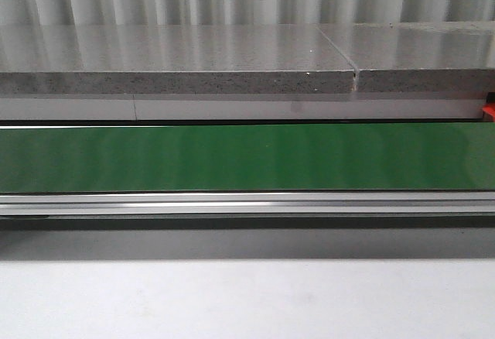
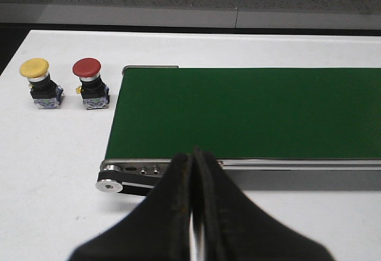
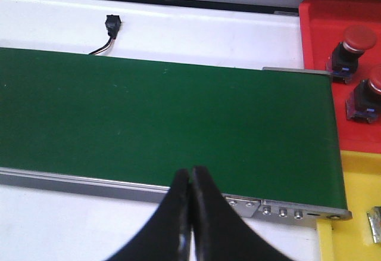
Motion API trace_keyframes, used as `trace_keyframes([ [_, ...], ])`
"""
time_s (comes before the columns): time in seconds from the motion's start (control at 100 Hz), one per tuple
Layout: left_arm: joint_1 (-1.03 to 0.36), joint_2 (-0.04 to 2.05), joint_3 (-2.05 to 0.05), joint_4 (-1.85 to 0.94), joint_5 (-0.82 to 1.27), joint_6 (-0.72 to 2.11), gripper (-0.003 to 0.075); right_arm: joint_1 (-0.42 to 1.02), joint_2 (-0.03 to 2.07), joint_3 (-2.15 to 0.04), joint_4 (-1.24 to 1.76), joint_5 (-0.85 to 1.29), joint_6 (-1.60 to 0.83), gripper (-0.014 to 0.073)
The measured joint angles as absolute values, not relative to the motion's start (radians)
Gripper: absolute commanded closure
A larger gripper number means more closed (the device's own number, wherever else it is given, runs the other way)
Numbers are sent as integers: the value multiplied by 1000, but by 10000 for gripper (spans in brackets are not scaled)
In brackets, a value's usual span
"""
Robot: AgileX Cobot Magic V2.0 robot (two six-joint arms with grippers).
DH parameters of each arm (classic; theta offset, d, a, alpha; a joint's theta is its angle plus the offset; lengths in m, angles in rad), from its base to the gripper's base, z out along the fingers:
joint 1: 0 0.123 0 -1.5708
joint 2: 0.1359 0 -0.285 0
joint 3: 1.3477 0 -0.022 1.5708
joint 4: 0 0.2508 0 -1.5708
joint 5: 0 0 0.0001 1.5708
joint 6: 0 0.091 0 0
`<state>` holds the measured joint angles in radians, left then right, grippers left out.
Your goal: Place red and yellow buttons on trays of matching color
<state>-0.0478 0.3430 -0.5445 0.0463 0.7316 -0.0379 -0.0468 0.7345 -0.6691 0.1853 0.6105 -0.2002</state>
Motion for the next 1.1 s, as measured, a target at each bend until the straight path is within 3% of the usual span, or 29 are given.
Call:
trace_keyframes([
  [0.48, -48, 343, -545, 46, 732, -40, 721, -47, 735, -669, 185, 610, -200, 662],
  [0.55, -48, 343, -545, 48, 732, -40, 640, -47, 735, -669, 185, 612, -200, 662],
  [0.59, -48, 343, -545, 49, 732, -40, 558, -47, 735, -669, 185, 612, -200, 662],
  [0.74, -48, 343, -545, 53, 732, -40, 150, -47, 735, -669, 185, 612, -200, 662],
  [0.81, -48, 343, -545, 57, 732, -40, 37, -47, 735, -669, 185, 612, -200, 662],
  [0.87, -48, 343, -545, 60, 732, -40, 16, -47, 735, -669, 185, 612, -200, 662],
  [1.1, -48, 351, -552, 70, 739, -40, 67, -47, 735, -669, 185, 612, -200, 662],
])
